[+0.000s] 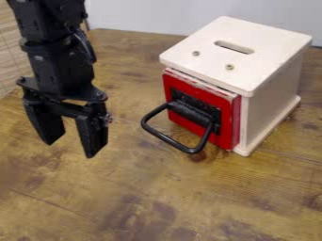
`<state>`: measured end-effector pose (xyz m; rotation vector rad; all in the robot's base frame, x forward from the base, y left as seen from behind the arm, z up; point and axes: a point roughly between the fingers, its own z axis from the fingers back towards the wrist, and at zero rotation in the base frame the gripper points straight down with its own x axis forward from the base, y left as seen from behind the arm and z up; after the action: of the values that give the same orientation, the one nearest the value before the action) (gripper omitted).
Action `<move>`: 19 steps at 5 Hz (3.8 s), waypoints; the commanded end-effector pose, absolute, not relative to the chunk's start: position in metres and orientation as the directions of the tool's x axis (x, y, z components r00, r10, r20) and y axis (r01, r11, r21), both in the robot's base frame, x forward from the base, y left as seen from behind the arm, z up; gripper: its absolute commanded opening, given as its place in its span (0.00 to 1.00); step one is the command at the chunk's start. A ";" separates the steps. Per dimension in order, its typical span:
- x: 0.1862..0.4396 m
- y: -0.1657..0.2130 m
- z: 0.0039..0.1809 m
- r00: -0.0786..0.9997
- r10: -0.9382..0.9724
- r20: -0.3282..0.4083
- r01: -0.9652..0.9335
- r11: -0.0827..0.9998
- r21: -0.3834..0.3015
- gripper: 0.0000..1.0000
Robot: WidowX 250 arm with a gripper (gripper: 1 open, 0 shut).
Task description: Open the drawer
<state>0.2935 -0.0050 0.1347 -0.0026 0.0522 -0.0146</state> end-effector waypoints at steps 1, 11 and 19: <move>0.294 -0.007 0.130 0.998 -0.002 -0.061 0.001 1.000 -0.009 1.00; 0.374 -0.035 0.095 0.585 0.811 -0.030 -0.792 0.562 -0.239 1.00; 0.376 -0.026 0.083 0.435 0.895 -0.102 -0.889 0.408 -0.206 1.00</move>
<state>0.3684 -0.0339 0.0679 -0.2145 0.0153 1.1041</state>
